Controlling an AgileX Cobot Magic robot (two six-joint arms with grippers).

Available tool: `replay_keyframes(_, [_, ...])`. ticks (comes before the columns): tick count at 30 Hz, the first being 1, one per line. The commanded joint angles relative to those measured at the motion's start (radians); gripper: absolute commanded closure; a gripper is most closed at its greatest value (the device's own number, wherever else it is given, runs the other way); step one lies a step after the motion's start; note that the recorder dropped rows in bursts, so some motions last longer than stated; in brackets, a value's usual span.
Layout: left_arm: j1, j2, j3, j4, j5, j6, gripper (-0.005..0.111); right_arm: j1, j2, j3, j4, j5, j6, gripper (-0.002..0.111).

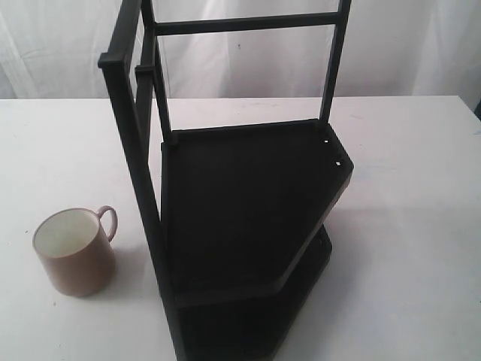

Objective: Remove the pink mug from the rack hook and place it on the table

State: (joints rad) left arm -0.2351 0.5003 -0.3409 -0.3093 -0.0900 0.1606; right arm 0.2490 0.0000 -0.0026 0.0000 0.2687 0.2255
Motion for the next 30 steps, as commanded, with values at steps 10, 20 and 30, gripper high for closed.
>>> replay_keyframes(10, [-0.003,-0.139,0.177,0.004,-0.060,-0.018,0.107,-0.001,0.000,0.003,0.000,-0.004,0.003,0.108])
replay_keyframes(20, [0.100,-0.271,0.269,0.046,0.083,-0.018,0.107,-0.001,0.000,0.003,0.000,-0.006,0.003,0.108])
replay_keyframes(30, [0.114,-0.432,0.341,0.162,0.151,-0.018,0.107,-0.001,0.000,0.003,0.000,-0.003,0.003,0.108])
